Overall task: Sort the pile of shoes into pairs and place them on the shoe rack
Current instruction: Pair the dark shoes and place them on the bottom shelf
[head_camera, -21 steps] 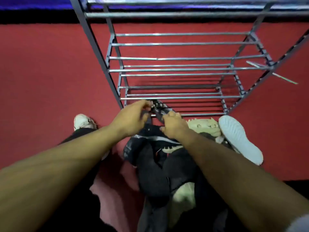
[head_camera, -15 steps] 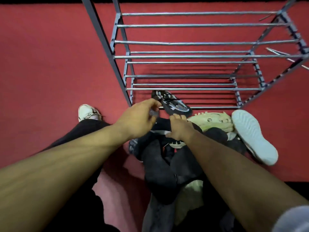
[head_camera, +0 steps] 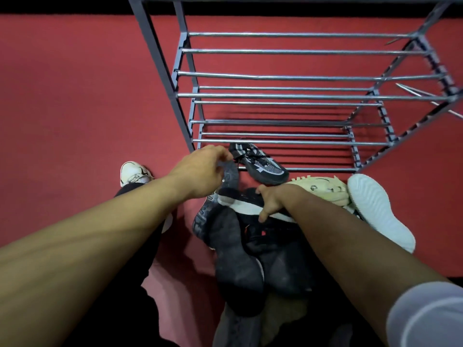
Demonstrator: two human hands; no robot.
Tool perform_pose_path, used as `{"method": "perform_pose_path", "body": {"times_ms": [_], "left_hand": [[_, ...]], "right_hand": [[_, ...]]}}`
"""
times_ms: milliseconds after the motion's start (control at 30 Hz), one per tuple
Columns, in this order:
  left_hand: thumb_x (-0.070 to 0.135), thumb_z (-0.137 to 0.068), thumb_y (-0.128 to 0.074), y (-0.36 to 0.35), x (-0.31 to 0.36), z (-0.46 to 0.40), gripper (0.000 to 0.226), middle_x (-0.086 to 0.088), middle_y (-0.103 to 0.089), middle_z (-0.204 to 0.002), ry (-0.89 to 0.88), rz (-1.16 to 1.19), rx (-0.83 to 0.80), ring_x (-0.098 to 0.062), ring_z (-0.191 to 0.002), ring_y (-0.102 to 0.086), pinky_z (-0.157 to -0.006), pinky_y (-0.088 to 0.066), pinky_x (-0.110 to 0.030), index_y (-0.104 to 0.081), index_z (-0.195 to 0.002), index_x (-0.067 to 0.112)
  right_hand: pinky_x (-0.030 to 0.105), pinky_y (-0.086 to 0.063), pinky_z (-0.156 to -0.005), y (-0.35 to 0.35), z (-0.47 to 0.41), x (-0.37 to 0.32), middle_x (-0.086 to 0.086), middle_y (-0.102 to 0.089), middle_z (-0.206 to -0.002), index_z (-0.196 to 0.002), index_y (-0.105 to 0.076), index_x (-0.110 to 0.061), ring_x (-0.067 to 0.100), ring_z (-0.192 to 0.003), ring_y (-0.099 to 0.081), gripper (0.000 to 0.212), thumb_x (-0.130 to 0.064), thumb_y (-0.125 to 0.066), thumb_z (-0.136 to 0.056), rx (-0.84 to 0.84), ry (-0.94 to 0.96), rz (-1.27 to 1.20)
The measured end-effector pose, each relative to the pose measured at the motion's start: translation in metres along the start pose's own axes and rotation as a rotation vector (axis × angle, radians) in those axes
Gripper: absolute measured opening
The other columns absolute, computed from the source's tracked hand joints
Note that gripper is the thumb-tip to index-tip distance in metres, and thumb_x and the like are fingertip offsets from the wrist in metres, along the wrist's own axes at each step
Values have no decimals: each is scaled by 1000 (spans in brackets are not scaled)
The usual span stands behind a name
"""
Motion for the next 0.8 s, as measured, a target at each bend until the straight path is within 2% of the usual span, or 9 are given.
{"method": "perform_pose_path", "body": {"times_ms": [67,133,200,300,400,600,633,733,800], "left_hand": [[18,-91,-52,3,5,2,35,5,-56,-134,-13,-14,-23,-19,-120,-55,-103,-45,-39,-55,-124,28],[22,-92,-51,7,9,5,35,5,-56,-134,-15,-35,-42,-19,-121,-55,-102,-45,-38,-53,-126,27],[25,-92,-50,14,11,8,33,3,-58,-132,8,-30,-31,-23,-119,-55,-101,-46,-39,-53,-125,27],[25,-93,-49,22,7,11,29,-5,-61,-127,69,-19,-15,-28,-115,-56,-98,-46,-39,-55,-121,19],[34,-95,-49,15,5,13,38,-10,-58,-132,104,17,-65,-29,-119,-54,-103,-43,-41,-51,-126,13],[54,-92,-48,-34,30,21,58,-5,-56,-134,109,312,-275,-21,-117,-55,-97,-42,-31,-46,-134,16],[52,-90,-54,-43,34,24,54,-4,-61,-126,131,440,-309,-19,-108,-60,-91,-47,-30,-49,-130,17],[23,-87,-68,-68,41,27,33,-8,-69,-106,173,801,-374,-20,-87,-67,-86,-56,-36,-57,-117,16],[9,-90,-63,-69,43,21,24,-7,-69,-100,145,943,-371,-20,-82,-67,-87,-55,-37,-61,-111,18]], "right_hand": [[37,-52,-89,-12,15,0,6,-61,-122,-141,-38,-20,26,-96,-63,96,-53,-77,-60,-103,-7,-20],[33,-50,-74,-19,31,-2,3,-70,-76,-103,-58,-10,25,-70,-59,63,-57,-69,-63,-138,12,-88],[32,-46,-66,-15,47,-1,2,-62,-48,-72,-59,-11,25,-57,-55,44,-54,-63,-65,-91,53,-252],[27,-50,-63,2,76,-4,13,-68,-72,-76,-67,-7,27,-62,-64,23,-24,-56,-66,-60,166,-936],[28,-55,-60,17,107,0,14,-67,-70,-77,-63,1,26,-60,-66,31,-8,-36,-68,-54,281,-1577],[19,-51,-41,32,173,-22,12,-62,-47,-53,-68,2,17,-40,-63,62,-10,-22,-92,-36,527,-2095],[20,-54,-46,31,175,-26,14,-66,-52,-56,-71,3,18,-46,-67,62,-12,-22,-92,-36,546,-2117],[45,-51,-98,25,171,-29,24,-68,-113,-112,-68,7,35,-107,-65,52,-21,-33,-85,28,461,-2113],[48,-47,-102,25,175,-17,21,-67,-119,-123,-63,3,34,-109,-64,55,-30,-38,-86,70,376,-2093]]}}
Point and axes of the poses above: each hand's wrist, its own z-axis away from the middle knuckle, its own y-axis out of the back of the hand, x = y × z, the point moved 9 cm from there along -z, towards the middle knuckle
